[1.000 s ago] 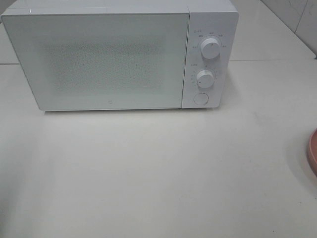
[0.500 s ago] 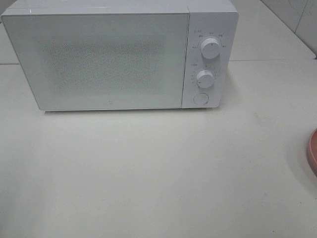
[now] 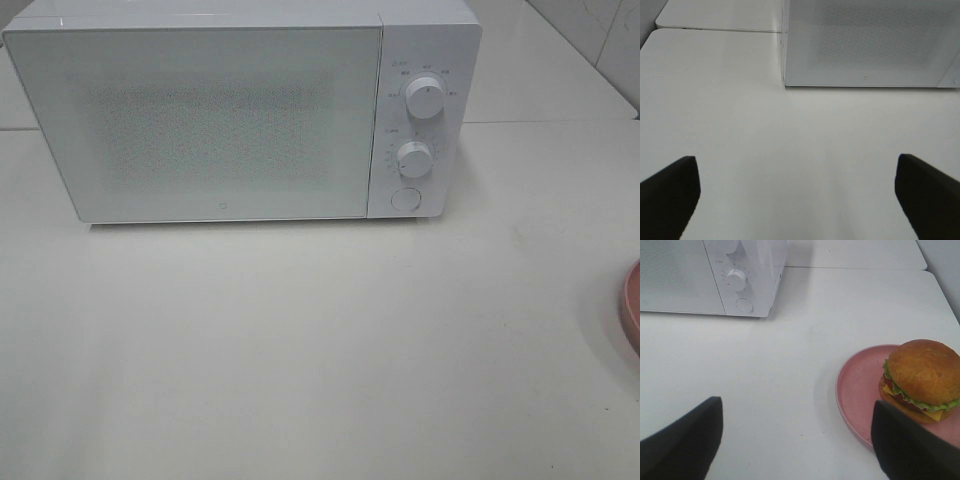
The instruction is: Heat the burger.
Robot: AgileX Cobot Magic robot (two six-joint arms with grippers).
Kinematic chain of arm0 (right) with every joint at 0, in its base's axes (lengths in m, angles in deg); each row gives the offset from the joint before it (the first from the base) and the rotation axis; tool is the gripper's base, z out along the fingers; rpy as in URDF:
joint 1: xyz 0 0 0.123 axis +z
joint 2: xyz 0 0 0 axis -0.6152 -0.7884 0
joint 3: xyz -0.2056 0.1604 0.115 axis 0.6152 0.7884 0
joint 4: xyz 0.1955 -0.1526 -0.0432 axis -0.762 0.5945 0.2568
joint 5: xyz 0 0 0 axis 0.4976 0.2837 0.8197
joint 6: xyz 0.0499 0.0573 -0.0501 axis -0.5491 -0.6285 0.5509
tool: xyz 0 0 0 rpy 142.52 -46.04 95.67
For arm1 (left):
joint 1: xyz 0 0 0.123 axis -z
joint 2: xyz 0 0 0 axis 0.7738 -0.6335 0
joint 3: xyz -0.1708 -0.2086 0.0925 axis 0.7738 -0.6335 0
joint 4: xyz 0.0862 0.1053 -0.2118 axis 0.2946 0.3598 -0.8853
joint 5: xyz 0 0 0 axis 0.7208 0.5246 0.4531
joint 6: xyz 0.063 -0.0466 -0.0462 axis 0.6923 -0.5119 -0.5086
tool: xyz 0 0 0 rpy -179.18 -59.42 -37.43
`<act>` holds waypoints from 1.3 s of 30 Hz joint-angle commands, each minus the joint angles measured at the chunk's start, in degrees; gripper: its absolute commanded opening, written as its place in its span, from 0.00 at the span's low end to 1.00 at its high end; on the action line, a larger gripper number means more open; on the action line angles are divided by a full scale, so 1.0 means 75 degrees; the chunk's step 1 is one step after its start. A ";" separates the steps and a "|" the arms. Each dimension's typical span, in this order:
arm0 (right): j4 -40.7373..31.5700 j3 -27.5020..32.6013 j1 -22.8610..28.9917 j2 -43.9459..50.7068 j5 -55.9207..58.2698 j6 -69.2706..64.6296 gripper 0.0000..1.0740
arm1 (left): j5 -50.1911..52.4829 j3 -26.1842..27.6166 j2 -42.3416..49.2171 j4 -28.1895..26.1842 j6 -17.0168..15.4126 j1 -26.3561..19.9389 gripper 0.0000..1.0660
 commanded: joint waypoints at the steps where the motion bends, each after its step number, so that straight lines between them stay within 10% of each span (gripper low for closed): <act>1: -0.0008 0.0000 -0.0053 0.0107 -0.0038 -0.0031 0.71 | 0.0145 -0.0015 0.0199 -0.0038 -0.0069 -0.0038 0.92; 39: -0.0008 0.0000 -0.0053 0.0099 -0.0038 -0.0031 0.71 | 0.0130 -0.0015 0.0191 0.0008 -0.0069 -0.0038 0.92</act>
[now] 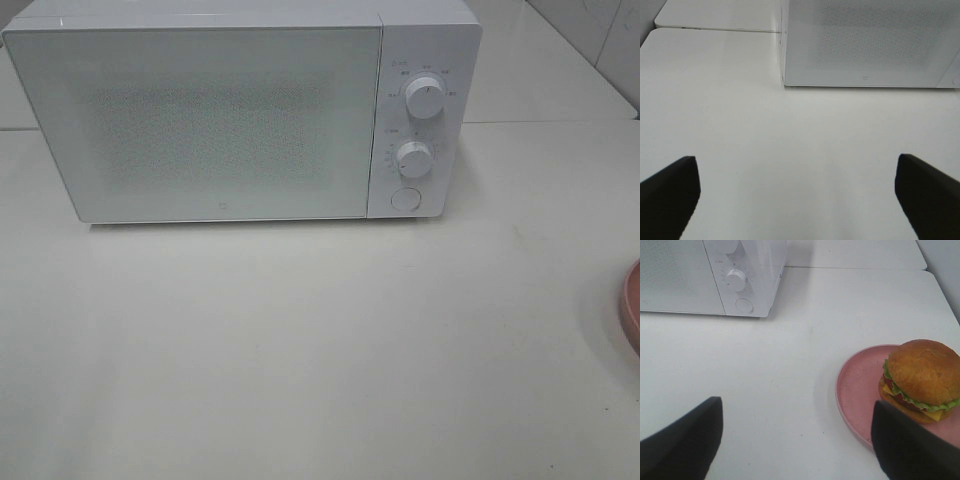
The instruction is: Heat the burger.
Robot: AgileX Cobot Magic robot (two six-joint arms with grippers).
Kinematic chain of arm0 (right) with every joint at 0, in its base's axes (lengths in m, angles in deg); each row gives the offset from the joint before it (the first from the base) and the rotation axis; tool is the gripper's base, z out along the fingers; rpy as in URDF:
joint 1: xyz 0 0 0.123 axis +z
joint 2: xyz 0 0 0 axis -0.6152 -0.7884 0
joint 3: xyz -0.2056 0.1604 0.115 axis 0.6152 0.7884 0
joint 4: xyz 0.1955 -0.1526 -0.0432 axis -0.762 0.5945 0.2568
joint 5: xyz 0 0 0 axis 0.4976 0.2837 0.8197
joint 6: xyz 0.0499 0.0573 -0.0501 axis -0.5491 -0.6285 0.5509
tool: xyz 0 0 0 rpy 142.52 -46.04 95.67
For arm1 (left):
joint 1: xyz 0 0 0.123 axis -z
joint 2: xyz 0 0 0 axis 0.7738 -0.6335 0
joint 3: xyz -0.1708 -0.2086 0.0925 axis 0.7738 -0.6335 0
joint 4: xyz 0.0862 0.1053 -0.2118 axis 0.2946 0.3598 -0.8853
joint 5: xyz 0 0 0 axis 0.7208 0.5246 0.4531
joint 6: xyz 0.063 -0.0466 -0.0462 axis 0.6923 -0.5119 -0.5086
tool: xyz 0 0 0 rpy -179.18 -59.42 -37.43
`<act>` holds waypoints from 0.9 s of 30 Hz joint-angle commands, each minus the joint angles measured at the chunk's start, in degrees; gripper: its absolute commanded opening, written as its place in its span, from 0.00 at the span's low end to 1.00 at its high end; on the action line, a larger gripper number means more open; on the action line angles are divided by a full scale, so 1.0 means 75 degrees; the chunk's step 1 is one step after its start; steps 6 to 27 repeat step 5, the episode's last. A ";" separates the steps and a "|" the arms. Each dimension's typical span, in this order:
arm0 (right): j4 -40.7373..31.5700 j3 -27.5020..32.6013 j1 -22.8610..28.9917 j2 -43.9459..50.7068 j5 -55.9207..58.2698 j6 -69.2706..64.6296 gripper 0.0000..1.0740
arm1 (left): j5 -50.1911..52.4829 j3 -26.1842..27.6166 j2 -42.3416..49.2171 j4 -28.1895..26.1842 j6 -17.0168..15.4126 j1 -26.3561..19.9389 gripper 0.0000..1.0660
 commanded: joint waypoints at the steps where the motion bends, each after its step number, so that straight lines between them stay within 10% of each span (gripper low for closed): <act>1: -0.0008 0.0000 -0.0053 0.0099 -0.0038 -0.0031 0.71 | 0.0130 -0.0015 0.0191 0.0000 -0.0046 -0.0038 0.92; 27: -0.0008 0.0000 -0.0053 0.0099 -0.0038 -0.0031 0.71 | 0.0130 -0.0015 0.0191 0.0000 -0.0046 -0.0038 0.92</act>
